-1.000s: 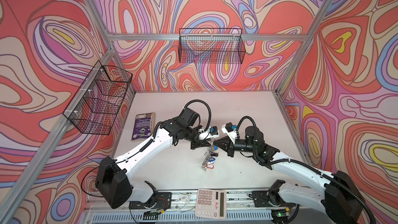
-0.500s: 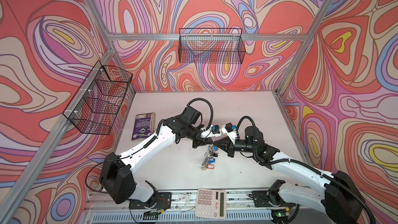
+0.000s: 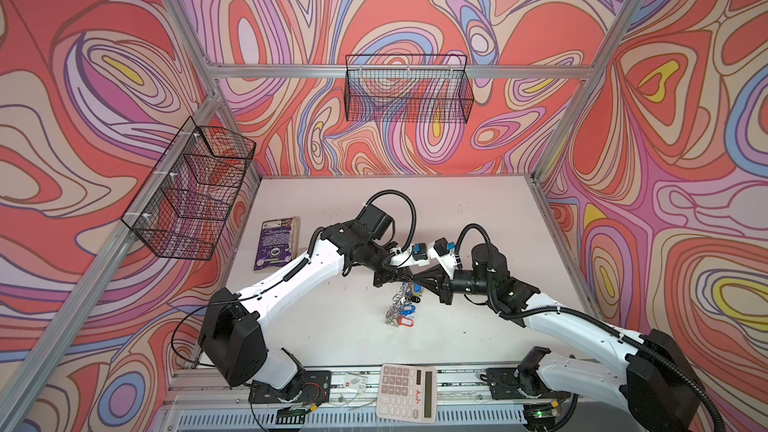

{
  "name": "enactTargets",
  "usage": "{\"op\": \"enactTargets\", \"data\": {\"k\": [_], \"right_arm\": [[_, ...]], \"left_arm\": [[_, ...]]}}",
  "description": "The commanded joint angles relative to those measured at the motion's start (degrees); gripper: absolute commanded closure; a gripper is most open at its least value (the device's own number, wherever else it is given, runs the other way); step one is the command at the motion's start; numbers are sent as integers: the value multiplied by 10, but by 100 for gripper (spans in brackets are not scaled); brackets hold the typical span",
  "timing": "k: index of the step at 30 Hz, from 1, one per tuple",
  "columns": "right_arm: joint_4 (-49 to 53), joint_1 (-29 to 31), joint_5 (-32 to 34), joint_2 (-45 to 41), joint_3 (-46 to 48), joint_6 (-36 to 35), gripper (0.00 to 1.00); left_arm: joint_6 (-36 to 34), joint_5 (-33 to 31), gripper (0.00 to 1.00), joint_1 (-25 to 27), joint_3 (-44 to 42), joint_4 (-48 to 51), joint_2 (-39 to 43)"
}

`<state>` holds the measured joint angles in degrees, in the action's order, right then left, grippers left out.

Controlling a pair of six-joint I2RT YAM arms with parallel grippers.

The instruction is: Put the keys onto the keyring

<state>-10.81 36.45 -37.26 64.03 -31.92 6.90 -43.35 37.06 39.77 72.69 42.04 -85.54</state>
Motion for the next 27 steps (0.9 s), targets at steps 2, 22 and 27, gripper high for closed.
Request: {"op": "enactTargets", "data": {"k": [2,22,27], "right_arm": [[-48,3,-12,-7,-20,-12,100],[-55,2,-11,-6,-18,-11,100],[-56,3,-13,-2,-18,-10,100]], "left_arm": [[-16,11,84,7,12,25,-16],[39,-5,96,7,-16,-14,1],[51,2,80,-10,-34,-25,25]]}}
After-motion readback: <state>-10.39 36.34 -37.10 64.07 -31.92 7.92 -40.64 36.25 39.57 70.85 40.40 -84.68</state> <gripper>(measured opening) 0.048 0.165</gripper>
